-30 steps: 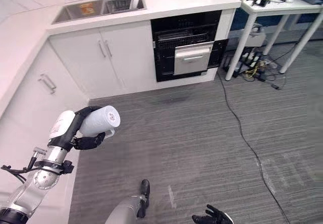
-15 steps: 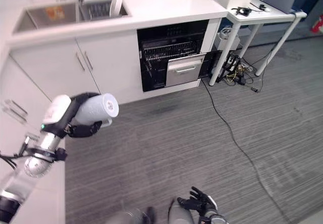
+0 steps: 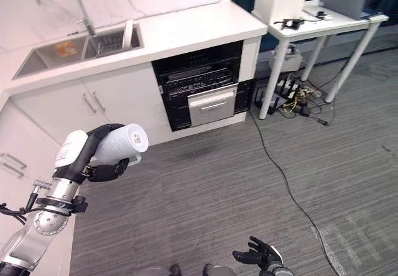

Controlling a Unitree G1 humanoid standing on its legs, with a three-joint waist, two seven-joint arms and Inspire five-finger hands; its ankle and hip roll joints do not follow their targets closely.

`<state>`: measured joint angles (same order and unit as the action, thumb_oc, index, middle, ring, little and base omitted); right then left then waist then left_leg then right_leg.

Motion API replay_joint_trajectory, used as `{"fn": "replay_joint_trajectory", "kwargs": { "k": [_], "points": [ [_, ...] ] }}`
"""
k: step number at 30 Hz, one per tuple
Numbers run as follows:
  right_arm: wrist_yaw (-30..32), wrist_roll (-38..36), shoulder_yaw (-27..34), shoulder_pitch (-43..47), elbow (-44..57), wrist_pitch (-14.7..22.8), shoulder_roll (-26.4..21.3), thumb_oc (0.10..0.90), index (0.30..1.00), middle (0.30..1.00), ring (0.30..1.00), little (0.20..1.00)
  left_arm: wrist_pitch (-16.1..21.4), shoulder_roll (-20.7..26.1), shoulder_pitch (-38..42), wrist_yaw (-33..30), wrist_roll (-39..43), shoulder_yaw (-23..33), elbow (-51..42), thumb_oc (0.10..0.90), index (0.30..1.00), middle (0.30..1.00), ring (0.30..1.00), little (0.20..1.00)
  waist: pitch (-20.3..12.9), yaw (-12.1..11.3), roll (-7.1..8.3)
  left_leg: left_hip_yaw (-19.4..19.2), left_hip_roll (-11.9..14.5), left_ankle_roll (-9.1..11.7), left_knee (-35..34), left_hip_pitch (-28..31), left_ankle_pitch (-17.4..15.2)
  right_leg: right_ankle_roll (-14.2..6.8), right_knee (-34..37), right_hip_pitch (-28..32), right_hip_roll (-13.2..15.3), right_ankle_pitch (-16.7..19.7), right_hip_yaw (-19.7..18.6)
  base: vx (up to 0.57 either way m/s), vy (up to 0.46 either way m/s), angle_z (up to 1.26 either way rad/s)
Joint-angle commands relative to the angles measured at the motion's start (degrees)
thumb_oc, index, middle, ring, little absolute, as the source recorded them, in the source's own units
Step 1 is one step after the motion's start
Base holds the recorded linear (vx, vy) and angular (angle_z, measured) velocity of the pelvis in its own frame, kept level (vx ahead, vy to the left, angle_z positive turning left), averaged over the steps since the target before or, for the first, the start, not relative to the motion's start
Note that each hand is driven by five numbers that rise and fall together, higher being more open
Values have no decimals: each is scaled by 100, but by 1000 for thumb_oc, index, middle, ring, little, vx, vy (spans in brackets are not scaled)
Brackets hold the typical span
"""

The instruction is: Place the dishes in the dishwasher.

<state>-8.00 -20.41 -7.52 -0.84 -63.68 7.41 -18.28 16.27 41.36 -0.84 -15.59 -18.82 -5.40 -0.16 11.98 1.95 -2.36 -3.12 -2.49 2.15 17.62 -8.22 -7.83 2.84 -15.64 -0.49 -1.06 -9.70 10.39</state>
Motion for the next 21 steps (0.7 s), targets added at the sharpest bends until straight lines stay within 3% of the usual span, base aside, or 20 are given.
{"fn": "replay_joint_trajectory", "kwargs": {
  "k": [1, 5, 9, 10, 12, 14, 16, 17, 18, 19, 20, 21],
  "points": [
    [11, 58, -5, -127, 196, 212, -35, 800, 900, 900, 900, 900, 109, 71, 686, -364, 166, 419, -143, 400, 300, 300, 300, 300, -93, -3, -184, -183, 144, 27, -44, -368, 385, -707, -155, 54, 72, -166, -286, 234, 80, -16],
    [101, 156, -32, -236, 276, 210, -13, 800, 900, 900, 900, 900, 383, 30, 604, -305, 177, 613, 48, 400, 300, 300, 300, 300, -138, -61, -227, -593, 337, 20, -44, -737, 571, -630, -155, 210, -11, -329, -159, 284, 145, -20],
    [216, 10, 86, -280, 309, 232, 82, 800, 900, 900, 900, 900, 664, 139, 622, -190, 150, 685, 197, 400, 300, 300, 300, 300, -191, -164, -92, -595, 33, -354, -44, -359, 230, -636, -155, 785, -1, -465, -81, 434, 224, -26],
    [242, -16, 125, -278, 373, 226, 130, 800, 900, 900, 900, 900, 677, 223, 689, -123, 204, 664, 215, 400, 300, 300, 300, 300, -189, -132, -123, -559, 17, -470, -44, -246, 131, -763, -228, 847, -28, -75, 30, 280, 180, 3],
    [256, -99, 185, -308, 511, 280, 223, 800, 900, 900, 900, 900, 702, 359, 827, -204, 215, 450, 286, 400, 300, 300, 300, 300, -116, -36, -131, -395, -116, -711, -44, -49, -71, -1144, -1852, 127, -14, 568, -147, 188, 162, 14],
    [243, 63, 178, -292, 576, 289, 274, 800, 900, 900, 900, 900, 639, 426, 824, -267, 220, 346, 250, 400, 300, 300, 300, 300, -119, 37, -203, -258, -89, -723, -44, 103, -156, -1236, -2191, -256, -35, 805, -200, 185, 49, 36],
    [238, 114, 139, -302, 581, 341, 268, 800, 900, 900, 900, 900, 540, 401, 885, -336, 181, 217, 188, 400, 300, 300, 300, 300, -125, 137, -260, -82, -99, -672, -44, 251, -209, -1084, -1732, -409, -27, 636, -238, 238, -72, 45],
    [209, 67, 138, -337, 589, 381, 227, 800, 900, 900, 900, 900, 396, 352, 1027, -292, 129, 121, 114, 400, 300, 300, 300, 300, -103, 250, -267, 103, -125, -638, -44, 374, -266, -1009, -868, -406, 100, 640, -282, 282, -187, 48],
    [178, 31, 141, -349, 574, 394, 208, 800, 900, 900, 900, 900, 306, 327, 1110, -237, 106, 94, 79, 400, 300, 300, 300, 300, -88, 312, -243, 189, -137, -625, -44, 440, -326, -1051, -285, -459, 252, 781, -338, 278, -238, 94],
    [144, 14, 142, -345, 529, 419, 193, 800, 900, 900, 900, 900, 267, 326, 1157, -208, 106, 82, 77, 400, 300, 300, 300, 300, -55, 354, -191, 241, -171, -616, -44, 514, -396, -1128, -155, -647, 448, 883, -426, 370, -436, 108],
    [42, 52, 176, -246, 345, 430, 200, 800, 900, 900, 900, 900, 360, 401, 1192, -216, 147, 86, 181, 400, 300, 300, 300, 300, -44, 396, -62, 327, -169, -580, -44, 664, -650, -1355, -155, -1258, 872, 1201, -881, 354, -448, 85],
    [30, 105, 188, -224, 349, 399, 213, 800, 900, 900, 900, 900, 392, 414, 1153, -246, 143, 101, 190, 400, 300, 300, 300, 300, -41, 397, -57, 340, -136, -568, -44, 692, -681, -1380, -155, -1309, 882, 1246, -943, 366, -458, 41]
  ]
}}
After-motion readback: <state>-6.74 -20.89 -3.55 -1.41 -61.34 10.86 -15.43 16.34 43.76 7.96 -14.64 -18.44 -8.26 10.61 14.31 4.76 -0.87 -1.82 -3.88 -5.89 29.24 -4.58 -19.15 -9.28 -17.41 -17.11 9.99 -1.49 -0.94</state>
